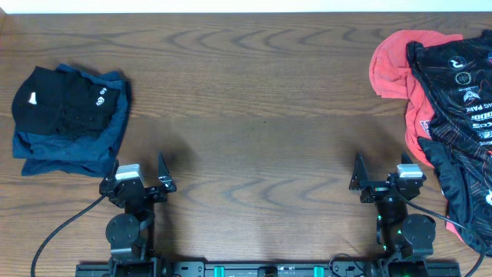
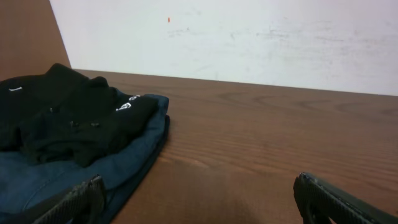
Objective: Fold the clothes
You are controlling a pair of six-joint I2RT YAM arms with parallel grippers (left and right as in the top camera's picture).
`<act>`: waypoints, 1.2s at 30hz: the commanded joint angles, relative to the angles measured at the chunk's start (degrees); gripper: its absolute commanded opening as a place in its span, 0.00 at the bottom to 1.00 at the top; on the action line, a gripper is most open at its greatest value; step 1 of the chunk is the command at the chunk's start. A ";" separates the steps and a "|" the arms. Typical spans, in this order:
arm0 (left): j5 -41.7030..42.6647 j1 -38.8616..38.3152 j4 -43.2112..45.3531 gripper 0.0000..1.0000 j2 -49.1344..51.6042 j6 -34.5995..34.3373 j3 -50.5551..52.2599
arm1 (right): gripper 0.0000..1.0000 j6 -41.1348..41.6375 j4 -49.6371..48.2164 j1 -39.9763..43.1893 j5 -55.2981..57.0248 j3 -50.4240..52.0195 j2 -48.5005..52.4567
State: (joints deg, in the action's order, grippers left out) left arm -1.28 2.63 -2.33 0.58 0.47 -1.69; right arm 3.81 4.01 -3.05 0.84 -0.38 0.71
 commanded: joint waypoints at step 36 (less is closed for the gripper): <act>0.00 0.20 -1.66 0.98 -0.28 0.96 1.46 | 0.99 -0.68 0.20 0.52 -1.03 0.07 -0.20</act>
State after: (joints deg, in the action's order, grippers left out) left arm -1.28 2.63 -2.35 0.58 0.47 -1.69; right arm 3.81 4.01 -3.05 0.62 -0.38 0.71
